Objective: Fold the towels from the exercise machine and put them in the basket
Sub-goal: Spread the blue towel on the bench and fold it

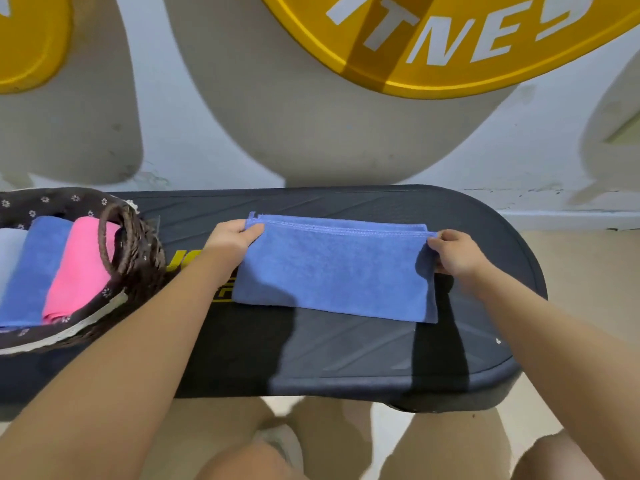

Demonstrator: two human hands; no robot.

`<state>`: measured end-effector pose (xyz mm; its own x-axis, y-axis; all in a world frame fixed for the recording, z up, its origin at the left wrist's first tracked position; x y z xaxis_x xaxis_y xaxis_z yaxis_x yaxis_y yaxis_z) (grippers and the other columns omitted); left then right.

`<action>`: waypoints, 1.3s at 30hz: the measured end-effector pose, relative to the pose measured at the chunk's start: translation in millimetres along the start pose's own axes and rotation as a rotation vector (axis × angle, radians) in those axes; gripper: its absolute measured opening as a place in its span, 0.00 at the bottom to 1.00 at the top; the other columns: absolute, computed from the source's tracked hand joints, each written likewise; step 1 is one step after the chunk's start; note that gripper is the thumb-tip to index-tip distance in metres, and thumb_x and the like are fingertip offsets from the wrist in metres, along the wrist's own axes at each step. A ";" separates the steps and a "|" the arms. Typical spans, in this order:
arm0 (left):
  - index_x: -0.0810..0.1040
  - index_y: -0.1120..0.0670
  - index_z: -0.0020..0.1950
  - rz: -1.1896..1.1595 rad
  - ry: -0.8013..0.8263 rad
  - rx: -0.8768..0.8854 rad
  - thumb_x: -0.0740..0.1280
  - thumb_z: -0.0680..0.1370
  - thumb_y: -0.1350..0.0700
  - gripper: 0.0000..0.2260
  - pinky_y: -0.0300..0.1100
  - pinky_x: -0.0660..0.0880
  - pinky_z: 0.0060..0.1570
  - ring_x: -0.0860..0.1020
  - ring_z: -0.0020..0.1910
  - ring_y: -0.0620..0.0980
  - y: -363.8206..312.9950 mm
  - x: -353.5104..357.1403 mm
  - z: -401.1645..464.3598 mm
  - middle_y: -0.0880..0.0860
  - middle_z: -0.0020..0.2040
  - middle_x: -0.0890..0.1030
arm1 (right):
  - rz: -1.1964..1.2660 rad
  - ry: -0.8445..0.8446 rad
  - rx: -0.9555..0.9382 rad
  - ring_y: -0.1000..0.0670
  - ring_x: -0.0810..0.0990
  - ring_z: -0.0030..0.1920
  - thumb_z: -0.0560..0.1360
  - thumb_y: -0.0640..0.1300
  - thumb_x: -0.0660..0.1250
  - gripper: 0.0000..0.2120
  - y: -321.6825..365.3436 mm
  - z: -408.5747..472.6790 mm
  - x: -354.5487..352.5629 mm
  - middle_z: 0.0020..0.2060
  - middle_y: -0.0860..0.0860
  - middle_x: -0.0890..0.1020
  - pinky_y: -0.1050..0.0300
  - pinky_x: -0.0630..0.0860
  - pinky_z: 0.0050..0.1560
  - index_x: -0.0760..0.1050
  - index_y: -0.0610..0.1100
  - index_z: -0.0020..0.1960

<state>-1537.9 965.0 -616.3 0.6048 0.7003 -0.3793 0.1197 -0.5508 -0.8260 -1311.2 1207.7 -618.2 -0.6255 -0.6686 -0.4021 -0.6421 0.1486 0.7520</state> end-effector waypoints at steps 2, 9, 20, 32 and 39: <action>0.70 0.57 0.37 0.012 -0.074 -0.006 0.63 0.77 0.54 0.11 0.41 0.57 0.32 0.63 0.35 0.51 4.2 6.0 14.5 0.56 0.34 0.66 | -0.090 -0.071 -0.025 0.46 0.73 0.44 0.79 0.42 0.56 0.10 -4.0 7.4 3.7 0.40 0.45 0.75 0.46 0.75 0.50 0.70 0.40 0.42; 0.56 0.55 0.26 0.485 -0.274 0.196 0.59 0.79 0.57 0.22 0.43 0.55 0.31 0.62 0.32 0.53 3.2 22.2 33.7 0.52 0.26 0.61 | -0.404 -0.286 -0.139 0.45 0.71 0.42 0.81 0.45 0.54 0.12 -3.8 17.1 16.0 0.40 0.46 0.74 0.56 0.64 0.40 0.71 0.39 0.47; 0.72 0.63 0.59 0.717 -0.419 0.407 0.61 0.78 0.58 0.12 0.51 0.70 0.42 0.74 0.50 0.63 0.1 31.8 32.2 0.63 0.53 0.76 | -0.635 -0.411 -0.093 0.38 0.74 0.50 0.81 0.49 0.53 0.15 5.6 24.2 23.2 0.53 0.39 0.77 0.48 0.69 0.46 0.68 0.39 0.56; 0.71 0.63 0.67 1.109 0.103 0.626 0.52 0.74 0.45 0.29 0.52 0.72 0.61 0.74 0.65 0.57 25.1 85.8 1.4 0.60 0.68 0.72 | -1.029 0.093 -0.637 0.51 0.42 0.77 0.70 0.62 0.30 0.38 -8.1 -12.6 116.7 0.77 0.53 0.43 0.52 0.39 0.75 0.41 0.49 0.77; 0.49 0.55 0.76 1.097 0.164 0.587 0.43 0.65 0.30 0.45 0.48 0.43 0.73 0.48 0.77 0.53 21.5 76.4 -4.2 0.53 0.77 0.48 | -1.061 -0.070 -0.455 0.49 0.44 0.77 0.71 0.65 0.34 0.37 -32.1 0.0 46.4 0.77 0.52 0.45 0.49 0.44 0.75 0.42 0.49 0.77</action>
<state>-1485.9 1004.7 -661.3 0.2590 -0.0862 -0.9620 -0.8506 -0.4922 -0.1849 -1319.6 1172.0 -660.9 0.1007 -0.2565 -0.9613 -0.6493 -0.7490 0.1318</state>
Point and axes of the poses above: each hand's wrist, its own z-axis towards the middle knuckle, its own x-axis out of the palm, y = z × x, the point moved 1 cm from there along z, towards the middle knuckle
